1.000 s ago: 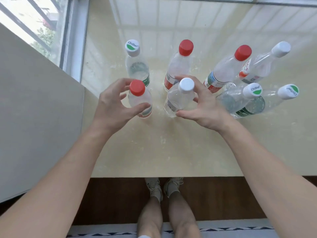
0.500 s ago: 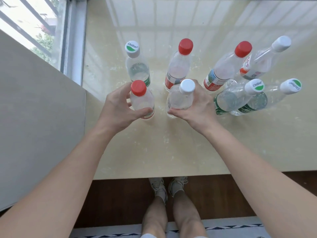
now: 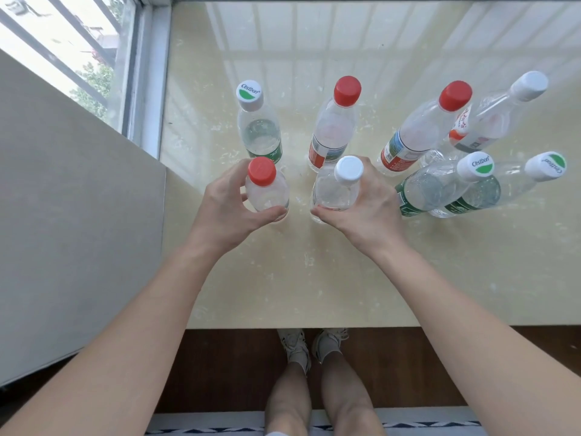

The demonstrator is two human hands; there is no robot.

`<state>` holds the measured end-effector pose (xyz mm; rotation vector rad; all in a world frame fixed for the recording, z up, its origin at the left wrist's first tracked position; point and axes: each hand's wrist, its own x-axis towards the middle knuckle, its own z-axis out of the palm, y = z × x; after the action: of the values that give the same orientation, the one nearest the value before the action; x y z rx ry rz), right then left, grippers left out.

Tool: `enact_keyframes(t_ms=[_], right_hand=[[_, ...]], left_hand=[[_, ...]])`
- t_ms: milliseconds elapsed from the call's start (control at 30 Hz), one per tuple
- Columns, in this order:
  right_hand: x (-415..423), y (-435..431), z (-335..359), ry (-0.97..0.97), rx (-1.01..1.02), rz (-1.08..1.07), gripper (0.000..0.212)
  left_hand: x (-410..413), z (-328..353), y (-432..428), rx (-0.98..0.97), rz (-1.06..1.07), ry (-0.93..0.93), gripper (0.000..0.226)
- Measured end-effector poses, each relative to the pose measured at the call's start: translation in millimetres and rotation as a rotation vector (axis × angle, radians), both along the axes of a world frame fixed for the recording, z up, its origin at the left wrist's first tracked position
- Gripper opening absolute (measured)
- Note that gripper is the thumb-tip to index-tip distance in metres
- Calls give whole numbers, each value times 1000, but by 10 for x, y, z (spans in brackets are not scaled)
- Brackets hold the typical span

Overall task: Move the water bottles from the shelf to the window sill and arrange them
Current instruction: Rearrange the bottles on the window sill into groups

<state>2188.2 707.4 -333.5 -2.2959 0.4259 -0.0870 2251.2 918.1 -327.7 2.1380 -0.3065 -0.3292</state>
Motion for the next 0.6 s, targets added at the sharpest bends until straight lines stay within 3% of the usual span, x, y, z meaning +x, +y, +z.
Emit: enact_keyframes(t_ms=[233,433,533,600], right_hand=[[-11,-12,-6,-1,30,22,78],[-230,-176,228,183,147,110,107],[-302,-324,476,171,115,119,95],[-205,-393,644,131,90,87,83]], left_hand=[[-38,-7,-11,-3,13,11,66],[-92,118,112,69,-13,82,90],[-87,202,284,188,29,119,94],[-23,284,370,265,83,126,82]])
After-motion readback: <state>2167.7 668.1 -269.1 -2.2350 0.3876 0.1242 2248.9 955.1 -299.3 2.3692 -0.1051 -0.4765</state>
